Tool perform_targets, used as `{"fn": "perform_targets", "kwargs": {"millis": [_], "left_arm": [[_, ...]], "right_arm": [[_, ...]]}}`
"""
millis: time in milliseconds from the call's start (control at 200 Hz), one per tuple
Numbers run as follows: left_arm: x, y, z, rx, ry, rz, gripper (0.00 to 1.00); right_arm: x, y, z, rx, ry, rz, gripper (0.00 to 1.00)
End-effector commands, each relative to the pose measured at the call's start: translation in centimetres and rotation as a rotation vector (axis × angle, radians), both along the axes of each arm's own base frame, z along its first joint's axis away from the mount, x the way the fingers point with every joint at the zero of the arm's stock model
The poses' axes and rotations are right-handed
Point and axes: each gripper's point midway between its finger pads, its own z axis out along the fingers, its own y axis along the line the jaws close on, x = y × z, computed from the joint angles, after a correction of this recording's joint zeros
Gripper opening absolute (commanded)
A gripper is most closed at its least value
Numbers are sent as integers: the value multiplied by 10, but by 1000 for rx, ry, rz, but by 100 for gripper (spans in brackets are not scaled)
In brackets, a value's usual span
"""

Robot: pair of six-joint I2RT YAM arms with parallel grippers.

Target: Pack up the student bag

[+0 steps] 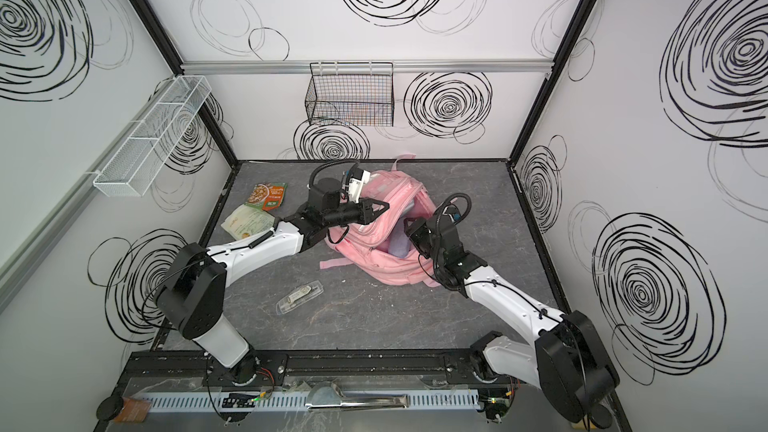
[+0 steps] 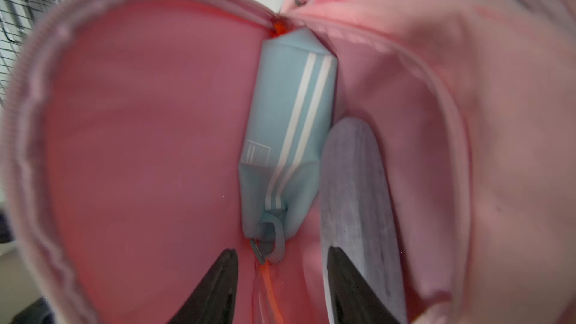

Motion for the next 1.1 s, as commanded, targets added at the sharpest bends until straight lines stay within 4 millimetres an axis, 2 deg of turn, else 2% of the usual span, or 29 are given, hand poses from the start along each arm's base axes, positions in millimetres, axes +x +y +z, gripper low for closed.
{"fn": "perform_targets", "kwargs": {"millis": [0, 105, 195, 240, 315, 380, 515, 595, 690, 861, 996, 1096], "left_arm": [[3, -4, 41, -104, -116, -14, 0], [3, -5, 41, -103, -115, -15, 0], [2, -6, 39, -101, -114, -18, 0], [1, -7, 38, -100, -112, -20, 0], [2, -8, 37, -100, -108, -20, 0], [2, -8, 36, -100, -105, -19, 0], [2, -8, 37, -100, -106, -18, 0], [2, -8, 35, -106, -98, -19, 0], [1, -10, 33, -115, -83, -26, 0], [1, -9, 34, -118, -84, -26, 0], [2, -9, 34, -119, -85, -24, 0], [2, -10, 31, -124, -73, -25, 0]], "right_arm": [[-9, -11, -27, -25, 53, -60, 49], [-8, -11, -46, -42, 98, -75, 53], [-2, 7, -51, -10, 109, -13, 54], [4, 22, -45, 31, 88, 38, 53], [13, 49, -19, 120, -14, 130, 53], [18, 61, -1, 160, -83, 166, 53], [23, 57, 23, 137, -169, 156, 54], [20, 49, 24, 80, -177, 145, 63], [10, 39, 12, -6, -140, 144, 68], [-26, 23, -9, -169, -93, 175, 63], [-57, 22, -4, -334, -140, 176, 55], [-74, 38, 6, -411, -220, 203, 49]]}}
